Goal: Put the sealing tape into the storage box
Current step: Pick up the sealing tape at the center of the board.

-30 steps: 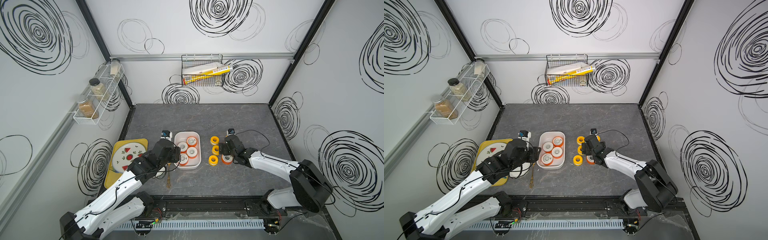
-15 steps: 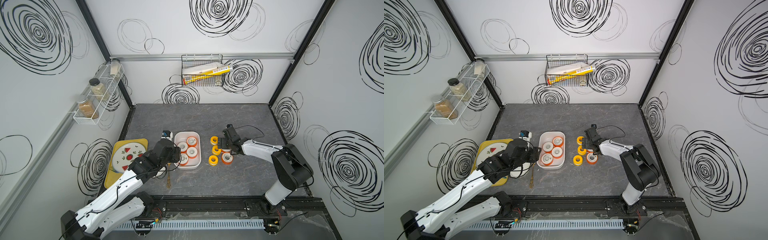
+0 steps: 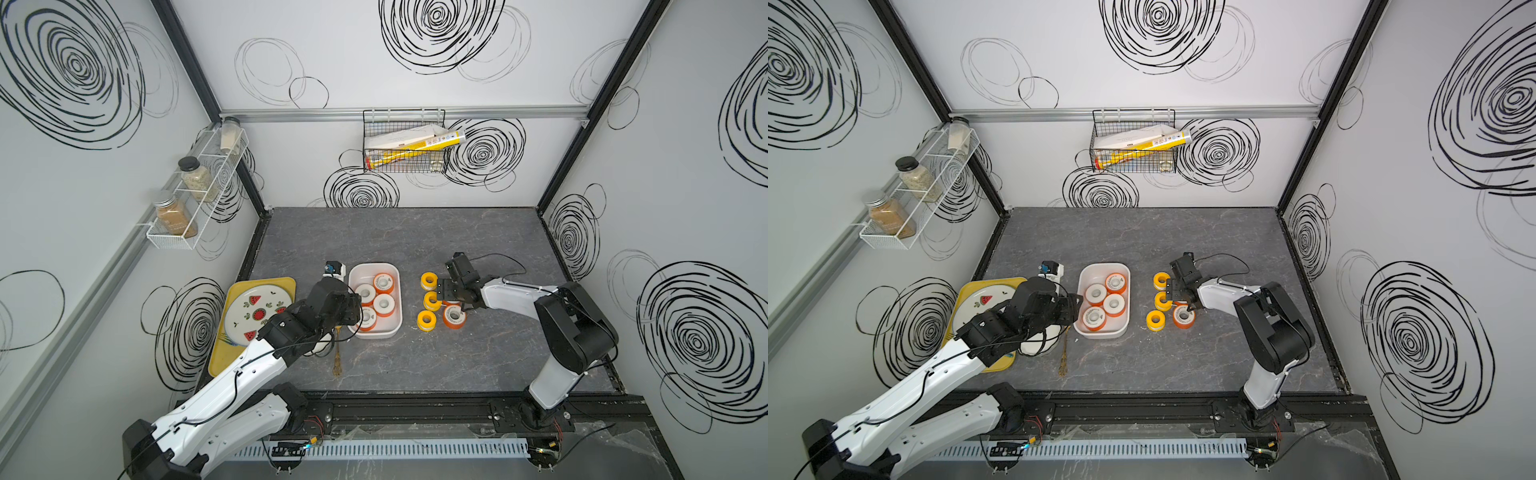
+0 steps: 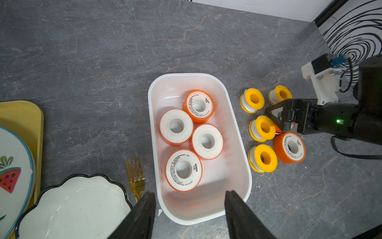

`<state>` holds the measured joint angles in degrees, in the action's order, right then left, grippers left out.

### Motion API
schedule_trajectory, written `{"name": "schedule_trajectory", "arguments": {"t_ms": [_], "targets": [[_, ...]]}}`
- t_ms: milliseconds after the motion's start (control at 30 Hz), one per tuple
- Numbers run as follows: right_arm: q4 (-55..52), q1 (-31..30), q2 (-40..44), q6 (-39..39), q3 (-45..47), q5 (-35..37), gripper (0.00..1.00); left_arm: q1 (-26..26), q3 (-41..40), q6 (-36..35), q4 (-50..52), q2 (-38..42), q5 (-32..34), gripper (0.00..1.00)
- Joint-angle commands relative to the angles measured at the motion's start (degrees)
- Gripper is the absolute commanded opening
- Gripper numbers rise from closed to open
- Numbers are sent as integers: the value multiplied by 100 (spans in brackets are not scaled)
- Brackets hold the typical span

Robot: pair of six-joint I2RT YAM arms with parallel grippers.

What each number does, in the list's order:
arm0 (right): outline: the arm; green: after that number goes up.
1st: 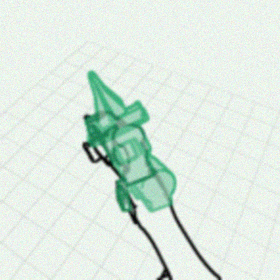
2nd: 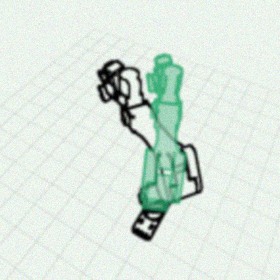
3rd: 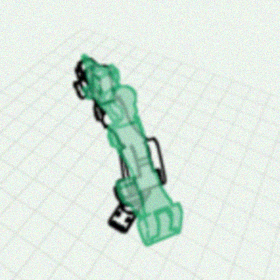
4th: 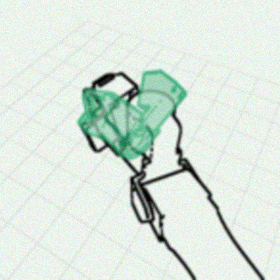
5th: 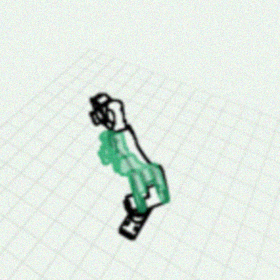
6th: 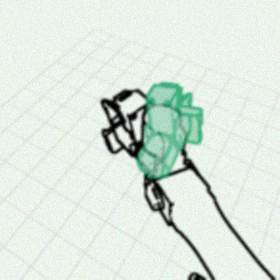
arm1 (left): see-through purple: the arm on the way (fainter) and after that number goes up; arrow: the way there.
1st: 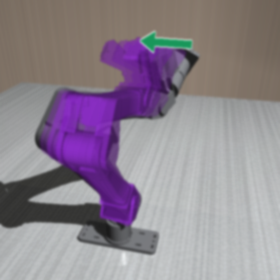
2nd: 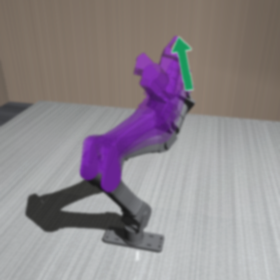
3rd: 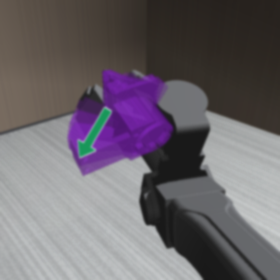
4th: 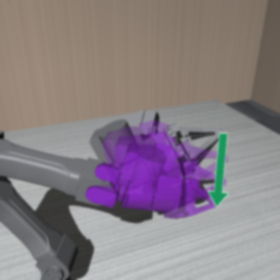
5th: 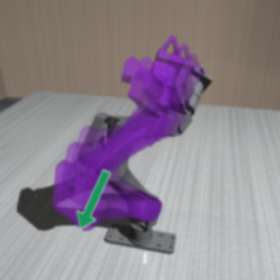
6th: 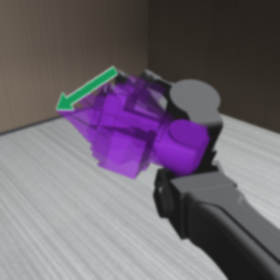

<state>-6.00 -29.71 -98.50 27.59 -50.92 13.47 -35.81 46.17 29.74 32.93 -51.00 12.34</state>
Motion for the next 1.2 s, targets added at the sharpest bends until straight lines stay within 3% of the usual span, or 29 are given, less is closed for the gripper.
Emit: {"name": "schedule_trajectory", "arguments": {"t_ms": [0,733,1167], "targets": [[-86,70,165,167,130,81,91,35,-49,-73,-155,-45,104,61],[-49,125,198,176,293,-104,72,13,-47,-63,-146,-50,113,60],[-412,115,1207,62,359,-394,63,13,-47,-56,-137,2,145,60]]}}
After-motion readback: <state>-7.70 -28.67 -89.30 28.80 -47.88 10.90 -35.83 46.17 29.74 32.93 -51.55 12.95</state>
